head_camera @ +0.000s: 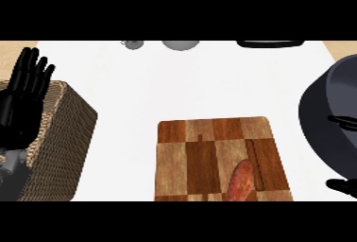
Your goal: Pick the sweet potato from the cutting board and place it in the pot
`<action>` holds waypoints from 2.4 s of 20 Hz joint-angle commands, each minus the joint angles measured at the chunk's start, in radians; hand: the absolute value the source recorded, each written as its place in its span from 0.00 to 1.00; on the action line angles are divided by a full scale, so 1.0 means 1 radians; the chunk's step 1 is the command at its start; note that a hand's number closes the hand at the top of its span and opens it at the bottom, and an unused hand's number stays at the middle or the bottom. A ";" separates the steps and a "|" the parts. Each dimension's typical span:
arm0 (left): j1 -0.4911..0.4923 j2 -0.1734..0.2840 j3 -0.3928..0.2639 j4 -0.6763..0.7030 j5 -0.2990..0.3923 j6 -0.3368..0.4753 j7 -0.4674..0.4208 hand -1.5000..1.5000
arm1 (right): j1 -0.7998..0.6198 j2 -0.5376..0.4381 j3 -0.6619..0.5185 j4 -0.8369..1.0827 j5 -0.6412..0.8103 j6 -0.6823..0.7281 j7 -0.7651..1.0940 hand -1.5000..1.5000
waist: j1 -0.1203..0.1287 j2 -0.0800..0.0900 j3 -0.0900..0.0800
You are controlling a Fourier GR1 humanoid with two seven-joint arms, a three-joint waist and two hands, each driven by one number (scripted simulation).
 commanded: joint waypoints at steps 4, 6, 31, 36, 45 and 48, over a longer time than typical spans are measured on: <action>-0.002 -0.040 0.008 0.099 0.018 -0.018 -0.014 0.50 | 0.089 -0.110 0.027 -0.117 0.191 -0.041 0.026 0.00 | -0.006 0.017 -0.020; 0.017 -0.064 -0.027 0.053 -0.002 0.006 -0.026 0.50 | 0.089 -0.138 0.058 -0.155 0.243 -0.038 0.091 0.00 | 0.005 0.016 -0.020; -0.066 -0.073 -0.019 0.130 -0.012 -0.011 -0.023 0.50 | 0.036 0.044 0.339 -0.374 0.578 -0.008 0.624 0.00 | 0.021 0.021 -0.017; -0.057 -0.063 0.006 0.135 0.008 -0.023 -0.012 0.50 | 0.093 0.098 0.382 -0.483 0.640 -0.051 0.669 0.00 | 0.010 0.017 -0.017; 0.009 -0.057 -0.002 0.099 0.011 -0.048 -0.029 0.50 | 0.050 0.187 0.425 -0.435 0.753 -0.040 0.810 0.00 | 0.018 0.017 -0.018; -0.016 -0.069 -0.009 0.115 -0.002 -0.038 -0.037 0.50 | 0.000 0.286 0.473 -0.280 0.811 -0.077 0.790 0.00 | 0.029 0.021 -0.017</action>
